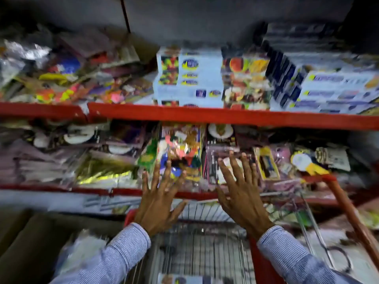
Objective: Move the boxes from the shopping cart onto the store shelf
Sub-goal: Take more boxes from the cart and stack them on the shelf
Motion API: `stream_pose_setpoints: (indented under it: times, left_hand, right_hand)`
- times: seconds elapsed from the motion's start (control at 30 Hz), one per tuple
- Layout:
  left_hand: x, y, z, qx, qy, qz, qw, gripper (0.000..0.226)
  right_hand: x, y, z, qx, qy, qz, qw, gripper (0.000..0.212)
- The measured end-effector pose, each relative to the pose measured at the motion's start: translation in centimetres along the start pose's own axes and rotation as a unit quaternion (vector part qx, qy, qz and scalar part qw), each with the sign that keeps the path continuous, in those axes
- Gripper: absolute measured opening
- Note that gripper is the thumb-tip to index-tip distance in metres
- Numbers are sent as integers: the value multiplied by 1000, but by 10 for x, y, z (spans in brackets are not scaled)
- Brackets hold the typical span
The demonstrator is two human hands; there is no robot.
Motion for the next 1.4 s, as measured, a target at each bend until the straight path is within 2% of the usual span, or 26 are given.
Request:
stream_pose_setpoints:
  times: [0.13, 0.23, 0.33, 0.43, 0.5, 0.6, 0.7, 0.83, 0.9, 0.97, 1.07, 1.17, 1.27, 1.4]
  left_hand:
    - [-13, 51, 101, -117, 30, -57, 991, 69]
    - [-14, 82, 166, -179, 41, -71, 980, 72]
    - [-16, 105, 223, -219, 77, -76, 970, 73]
    - [-19, 119, 270, -255, 98, -84, 958, 70]
    - [-22, 123, 289, -274, 96, -82, 953, 70]
    - [-20, 130, 318, -292, 100, -54, 950, 66]
    - [-15, 132, 331, -272, 107, -6, 956, 55]
    - [16, 139, 343, -220, 117, 141, 958, 31]
    - [39, 150, 364, -247, 104, 217, 939, 22]
    - [57, 159, 389, -316, 96, 250, 910, 24]
    - [64, 169, 434, -484, 69, 194, 851, 51]
    - [63, 170, 462, -565, 56, 131, 813, 57]
    - [66, 167, 471, -582, 53, 110, 804, 43]
    - [57, 153, 445, -551, 62, 91, 827, 51]
  right_hand:
    - [5, 46, 93, -86, -55, 13, 995, 60]
    - [10, 78, 181, -196, -94, 31, 976, 54]
    - [12, 111, 279, -343, -107, 37, 933, 53]
    - [12, 149, 368, -504, -97, 46, 857, 58]
    - [11, 167, 409, -566, -84, 42, 819, 63]
    - [6, 191, 460, -622, -45, 22, 782, 66]
    - [5, 198, 481, -640, -24, 13, 768, 69]
    - [13, 189, 486, -637, -66, 16, 768, 64]
    - [24, 182, 483, -622, -88, 32, 778, 59]
    - [33, 172, 473, -602, -102, 41, 791, 56]
    - [45, 155, 453, -550, -106, 37, 827, 54]
    - [49, 144, 433, -491, -95, 12, 866, 58]
    - [42, 130, 405, -448, -92, -13, 889, 56]
    - [28, 104, 351, -394, -105, -46, 912, 51]
Point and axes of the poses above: each hand's wrist, its own y-axis away from the middle knuckle, its own z-axis out of the palm, x = y × z, the point moved 9 cm from there along -y, towards the middle knuckle, and after that the axes turned 13 degrees about -x, right-handed, at the moved point
